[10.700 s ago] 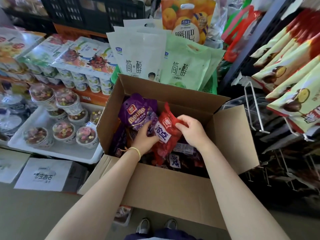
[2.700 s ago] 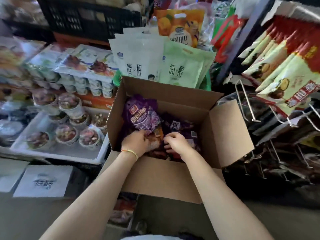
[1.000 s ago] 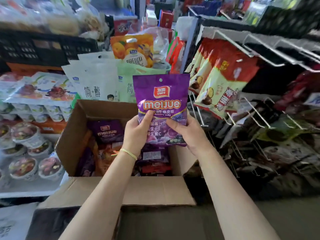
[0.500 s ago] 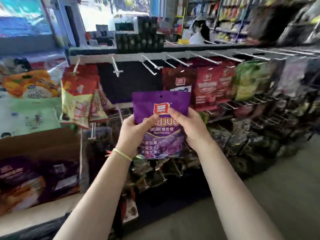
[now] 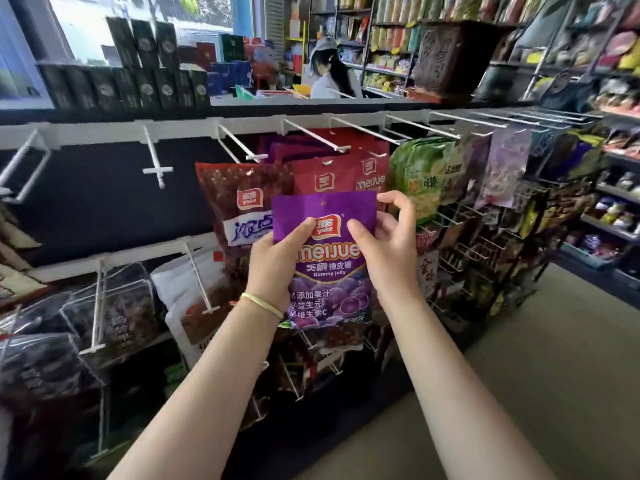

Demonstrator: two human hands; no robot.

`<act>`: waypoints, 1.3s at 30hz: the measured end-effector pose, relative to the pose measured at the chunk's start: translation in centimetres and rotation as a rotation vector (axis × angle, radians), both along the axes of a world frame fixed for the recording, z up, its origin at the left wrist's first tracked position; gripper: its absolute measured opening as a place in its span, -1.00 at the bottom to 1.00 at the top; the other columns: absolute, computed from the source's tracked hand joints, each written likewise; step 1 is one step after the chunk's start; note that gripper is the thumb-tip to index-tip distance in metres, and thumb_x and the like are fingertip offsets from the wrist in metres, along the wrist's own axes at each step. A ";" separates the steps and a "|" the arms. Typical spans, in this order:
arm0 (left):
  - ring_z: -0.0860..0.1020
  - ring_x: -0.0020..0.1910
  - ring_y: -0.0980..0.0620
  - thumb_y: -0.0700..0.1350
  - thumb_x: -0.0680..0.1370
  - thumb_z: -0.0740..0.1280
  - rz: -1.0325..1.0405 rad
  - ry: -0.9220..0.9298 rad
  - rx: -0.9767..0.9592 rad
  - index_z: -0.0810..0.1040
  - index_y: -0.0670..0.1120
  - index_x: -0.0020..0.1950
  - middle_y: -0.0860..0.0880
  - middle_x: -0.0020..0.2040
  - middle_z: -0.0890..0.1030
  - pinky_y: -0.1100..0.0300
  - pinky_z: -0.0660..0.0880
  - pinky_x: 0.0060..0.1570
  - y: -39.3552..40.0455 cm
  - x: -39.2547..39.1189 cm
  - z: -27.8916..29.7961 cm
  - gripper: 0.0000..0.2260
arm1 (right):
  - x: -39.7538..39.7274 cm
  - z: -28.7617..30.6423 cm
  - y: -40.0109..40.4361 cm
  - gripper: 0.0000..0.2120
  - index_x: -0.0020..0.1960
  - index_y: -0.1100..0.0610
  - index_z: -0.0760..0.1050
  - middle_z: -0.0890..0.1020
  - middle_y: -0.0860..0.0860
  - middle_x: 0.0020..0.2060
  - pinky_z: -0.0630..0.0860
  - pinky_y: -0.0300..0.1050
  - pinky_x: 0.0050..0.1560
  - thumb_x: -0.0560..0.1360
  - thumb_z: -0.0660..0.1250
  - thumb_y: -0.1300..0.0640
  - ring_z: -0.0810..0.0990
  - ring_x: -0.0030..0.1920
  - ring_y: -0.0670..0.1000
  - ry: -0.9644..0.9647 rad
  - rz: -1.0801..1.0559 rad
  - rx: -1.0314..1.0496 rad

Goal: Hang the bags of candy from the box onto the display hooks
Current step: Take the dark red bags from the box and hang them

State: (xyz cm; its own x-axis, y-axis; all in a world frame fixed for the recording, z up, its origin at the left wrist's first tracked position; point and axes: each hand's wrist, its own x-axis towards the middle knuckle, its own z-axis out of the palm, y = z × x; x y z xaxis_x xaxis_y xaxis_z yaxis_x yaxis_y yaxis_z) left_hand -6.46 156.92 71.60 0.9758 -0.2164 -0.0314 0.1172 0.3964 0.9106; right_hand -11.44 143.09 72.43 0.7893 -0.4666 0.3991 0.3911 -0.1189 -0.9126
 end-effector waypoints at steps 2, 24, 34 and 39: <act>0.72 -0.17 -0.11 -0.13 0.51 0.49 -0.007 0.010 0.016 0.69 -0.17 -0.01 -0.15 -0.14 0.74 0.10 0.65 -0.18 -2.0 2.0 0.1 -0.87 | 1.8 0.3 -1.8 -0.73 0.02 -0.08 0.53 0.67 0.05 0.04 0.63 0.14 0.04 0.52 0.38 0.30 0.66 0.05 0.10 0.029 -0.024 -0.099; 0.72 -0.05 -0.15 -0.13 0.53 0.48 0.296 -0.008 0.014 0.69 -0.06 -0.09 -0.13 -0.10 0.74 -0.08 0.66 0.03 -20.9 9.9 1.4 -0.98 | 13.9 2.7 -19.6 -0.86 0.04 -0.04 0.71 0.76 -0.04 -0.14 0.64 -0.15 -0.20 0.56 0.42 0.15 0.75 -0.14 0.00 0.131 0.197 0.032; 0.72 -0.07 -0.14 -0.10 0.54 0.48 0.472 -0.028 0.060 0.68 -0.15 0.02 -0.15 -0.08 0.74 -0.01 0.68 -0.03 -23.1 9.9 1.3 -0.86 | 16.2 2.1 -21.8 -0.86 0.03 -0.05 0.70 0.76 -0.02 -0.11 0.67 -0.09 -0.15 0.56 0.42 0.15 0.75 -0.12 0.01 0.105 0.329 0.006; 0.73 -0.12 -0.05 -0.05 0.53 0.48 0.534 -0.026 0.149 0.69 -0.15 0.02 -0.10 -0.11 0.74 0.08 0.68 -0.10 -23.3 10.3 0.9 -0.82 | 17.5 1.7 -21.8 -0.84 0.12 0.03 0.70 0.74 -0.04 -0.07 0.66 -0.17 -0.18 0.58 0.40 0.17 0.74 -0.13 -0.06 0.100 0.309 -0.100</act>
